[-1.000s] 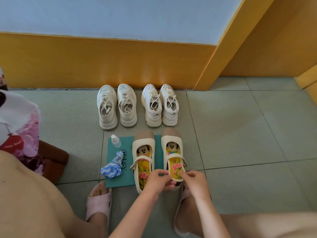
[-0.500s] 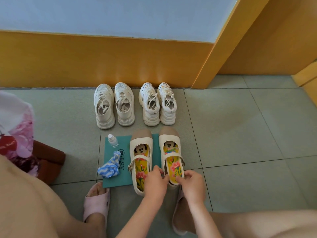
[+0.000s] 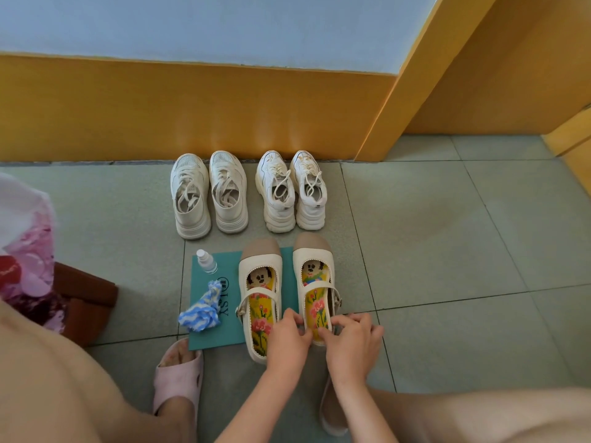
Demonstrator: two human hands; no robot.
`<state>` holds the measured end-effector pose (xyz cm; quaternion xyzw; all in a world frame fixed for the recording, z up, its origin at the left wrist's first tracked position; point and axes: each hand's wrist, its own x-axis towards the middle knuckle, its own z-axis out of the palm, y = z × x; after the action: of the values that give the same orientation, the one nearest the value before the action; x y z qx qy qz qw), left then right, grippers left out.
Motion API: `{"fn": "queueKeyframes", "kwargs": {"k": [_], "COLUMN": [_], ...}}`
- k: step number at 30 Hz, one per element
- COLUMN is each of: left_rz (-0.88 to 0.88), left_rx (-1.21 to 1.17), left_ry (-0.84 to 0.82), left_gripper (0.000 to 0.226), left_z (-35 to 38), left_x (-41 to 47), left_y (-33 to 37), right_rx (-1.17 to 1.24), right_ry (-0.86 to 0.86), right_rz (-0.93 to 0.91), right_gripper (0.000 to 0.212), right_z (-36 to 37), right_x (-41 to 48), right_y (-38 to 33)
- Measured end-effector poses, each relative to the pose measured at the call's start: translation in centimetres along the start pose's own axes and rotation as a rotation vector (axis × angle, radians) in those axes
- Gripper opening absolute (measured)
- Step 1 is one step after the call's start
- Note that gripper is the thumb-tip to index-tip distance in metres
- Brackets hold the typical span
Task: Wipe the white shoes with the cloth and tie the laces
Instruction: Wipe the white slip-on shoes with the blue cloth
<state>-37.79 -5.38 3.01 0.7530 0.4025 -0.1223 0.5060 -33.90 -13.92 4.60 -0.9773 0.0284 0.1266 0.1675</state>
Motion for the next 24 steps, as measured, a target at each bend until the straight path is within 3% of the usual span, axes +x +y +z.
{"fn": "queueKeyframes", "kwargs": {"k": [7,11,17,21,24], "left_rz": [-0.003,-0.013,-0.025,-0.045,-0.042], "left_rx": [-0.037,-0.059,-0.054,-0.055,-0.044], "left_ry": [0.006,-0.005,-0.003,-0.009,-0.004], "left_gripper": [0.015,0.015,0.015,0.015,0.014], "left_z": [0.1,0.1,-0.1,-0.1,-0.1], "left_x": [0.0,0.1,0.2,0.3,0.3], "left_y": [-0.1,-0.3,-0.2,-0.2,-0.2], "right_rx": [-0.051,0.072,0.277,0.156,0.067], "right_ry": [-0.015,0.052,-0.113,-0.311,-0.327], "right_rz": [-0.046,-0.053,0.101,0.169,0.152], "right_gripper": [0.026,0.027,0.052,0.050,0.055], "right_z": [0.2,0.1,0.8,1.2,1.9], "right_x": [0.1,0.5,1.7,2.9,4.0], "right_y": [0.1,0.2,0.7,1.0,0.8]}}
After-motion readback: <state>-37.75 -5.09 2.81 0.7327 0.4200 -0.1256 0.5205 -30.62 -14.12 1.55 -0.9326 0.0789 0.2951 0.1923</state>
